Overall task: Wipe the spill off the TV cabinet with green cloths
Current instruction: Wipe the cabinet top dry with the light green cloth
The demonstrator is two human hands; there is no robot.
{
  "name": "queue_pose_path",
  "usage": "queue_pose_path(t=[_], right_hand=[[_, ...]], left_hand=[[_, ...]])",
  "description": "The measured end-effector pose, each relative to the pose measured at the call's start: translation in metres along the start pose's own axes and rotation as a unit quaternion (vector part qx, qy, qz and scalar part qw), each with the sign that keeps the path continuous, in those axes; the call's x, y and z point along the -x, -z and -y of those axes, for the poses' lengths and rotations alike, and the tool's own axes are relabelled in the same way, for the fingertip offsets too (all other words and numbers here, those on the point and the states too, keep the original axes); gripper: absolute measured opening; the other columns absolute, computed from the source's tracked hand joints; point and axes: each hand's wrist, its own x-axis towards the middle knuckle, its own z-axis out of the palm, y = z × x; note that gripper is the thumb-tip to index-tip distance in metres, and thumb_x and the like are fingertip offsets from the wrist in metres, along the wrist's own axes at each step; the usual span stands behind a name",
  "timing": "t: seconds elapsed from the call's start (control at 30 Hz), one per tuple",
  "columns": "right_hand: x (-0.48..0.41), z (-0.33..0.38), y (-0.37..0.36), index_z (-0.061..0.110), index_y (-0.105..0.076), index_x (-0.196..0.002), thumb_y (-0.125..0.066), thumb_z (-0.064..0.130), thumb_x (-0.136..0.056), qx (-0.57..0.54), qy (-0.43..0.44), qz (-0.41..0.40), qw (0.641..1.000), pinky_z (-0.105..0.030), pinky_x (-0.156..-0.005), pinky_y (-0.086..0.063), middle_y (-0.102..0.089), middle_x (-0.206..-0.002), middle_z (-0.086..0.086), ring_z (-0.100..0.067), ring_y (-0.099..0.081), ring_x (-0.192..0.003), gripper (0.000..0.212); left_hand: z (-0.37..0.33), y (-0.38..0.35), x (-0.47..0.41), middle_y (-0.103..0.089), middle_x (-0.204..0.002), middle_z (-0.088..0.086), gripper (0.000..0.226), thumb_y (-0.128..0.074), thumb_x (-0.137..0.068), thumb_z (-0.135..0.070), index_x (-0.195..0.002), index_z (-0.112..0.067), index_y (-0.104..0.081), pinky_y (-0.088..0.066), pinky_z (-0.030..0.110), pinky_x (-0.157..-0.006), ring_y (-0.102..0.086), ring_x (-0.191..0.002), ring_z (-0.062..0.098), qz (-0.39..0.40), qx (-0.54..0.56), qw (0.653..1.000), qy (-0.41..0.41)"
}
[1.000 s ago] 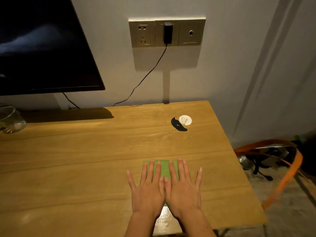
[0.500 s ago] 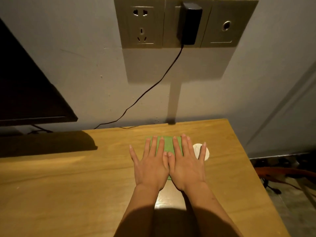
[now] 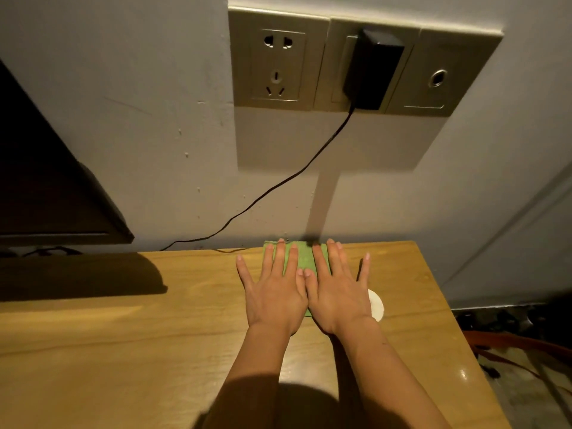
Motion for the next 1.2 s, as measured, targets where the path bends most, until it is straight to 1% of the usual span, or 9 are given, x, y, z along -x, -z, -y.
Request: queue_pose_path(t=[0.2,0.43,0.63,0.93,0.97,1.03,1.1,1.13,1.2], right_hand=[[0.018,0.001,-0.002,0.026,-0.004,-0.156,0.003,0.053,-0.096,0.003,0.003,-0.011,1.0,-0.06,-0.112,0.021,0.004,-0.166,-0.002,-0.016,0.013,-0.15,0.066],[0.084,-0.002,-0.006,0.028,-0.003,-0.156,0.004,0.052,-0.096,0.001,0.003,-0.016,1.0,-0.06,-0.113,0.018,0.005,-0.165,-0.003,-0.017,0.012,-0.15,0.065],[0.178,-0.015,-0.003,0.029,0.003,-0.156,0.007,0.053,-0.095,-0.025,-0.001,0.005,1.0,-0.06,-0.114,0.017,0.015,-0.164,-0.002,-0.016,0.021,-0.148,0.066],[0.356,-0.049,0.002,0.028,0.005,-0.154,0.003,0.055,-0.095,-0.033,0.014,0.032,0.999,-0.061,-0.114,0.016,0.013,-0.163,-0.002,-0.019,0.02,-0.148,0.065],[0.374,-0.053,0.004,0.027,-0.002,-0.154,-0.004,0.054,-0.096,-0.032,0.012,0.029,0.999,-0.061,-0.115,0.012,0.005,-0.163,-0.003,-0.02,0.012,-0.149,0.064],[0.404,-0.059,0.016,0.024,-0.034,-0.15,-0.024,0.05,-0.096,-0.041,-0.004,0.034,0.999,-0.061,-0.114,-0.007,-0.026,-0.159,-0.007,-0.025,-0.02,-0.148,0.061],[0.423,-0.063,0.022,0.02,-0.058,-0.136,-0.036,0.048,-0.09,-0.04,-0.008,0.022,0.999,-0.064,-0.105,-0.021,-0.048,-0.146,-0.01,-0.026,-0.044,-0.137,0.058],[0.428,-0.064,0.024,0.02,-0.062,-0.132,-0.038,0.049,-0.088,-0.032,-0.007,0.012,0.999,-0.064,-0.102,-0.024,-0.051,-0.144,-0.01,-0.026,-0.047,-0.135,0.058],[0.431,-0.066,0.024,0.021,-0.062,-0.132,-0.036,0.05,-0.089,-0.034,-0.009,-0.011,0.999,-0.064,-0.102,-0.026,-0.051,-0.145,-0.009,-0.022,-0.033,-0.142,0.057]], left_hand=[[0.0,0.001,0.02,0.007,-0.165,-0.006,0.06,0.006,-0.097,-0.044,-0.155,-0.031,0.002,0.018,0.066,-0.109,0.008,-0.151,0.015,0.002,-0.02,1.0,0.003],[-0.006,0.0,0.087,0.007,-0.164,-0.006,0.058,0.004,-0.098,-0.044,-0.155,-0.032,0.002,0.016,0.065,-0.11,0.008,-0.151,0.014,0.006,-0.026,1.0,0.011],[-0.025,-0.006,0.179,0.014,-0.163,-0.008,0.057,0.006,-0.098,-0.045,-0.154,-0.033,0.008,0.017,0.064,-0.111,0.014,-0.15,0.013,0.022,-0.029,0.999,0.018],[-0.072,-0.022,0.354,0.016,-0.161,-0.011,0.061,0.012,-0.092,-0.047,-0.152,-0.036,0.01,0.016,0.065,-0.111,0.017,-0.148,0.011,0.034,-0.026,0.998,0.035],[-0.078,-0.023,0.371,0.01,-0.162,-0.011,0.06,0.011,-0.093,-0.047,-0.152,-0.036,0.008,0.012,0.065,-0.112,0.014,-0.148,0.011,0.03,-0.022,0.999,0.031],[-0.088,-0.024,0.4,-0.009,-0.163,-0.01,0.058,0.003,-0.098,-0.046,-0.153,-0.027,0.0,-0.007,0.066,-0.113,0.0,-0.15,0.01,0.004,0.001,1.0,0.023],[-0.091,-0.026,0.418,0.002,-0.164,-0.016,0.055,-0.002,-0.1,-0.046,-0.154,-0.033,-0.001,-0.015,0.066,-0.112,0.007,-0.149,0.005,-0.026,0.025,0.999,0.011],[-0.092,-0.026,0.422,0.012,-0.162,-0.018,0.054,-0.003,-0.1,-0.046,-0.153,-0.038,-0.003,-0.016,0.066,-0.112,0.012,-0.148,0.003,-0.035,0.029,0.999,0.008],[-0.092,-0.029,0.423,0.012,-0.161,-0.019,0.054,-0.005,-0.1,-0.046,-0.152,-0.036,-0.014,-0.018,0.067,-0.111,0.01,-0.148,0.001,-0.058,0.037,0.998,-0.002]])
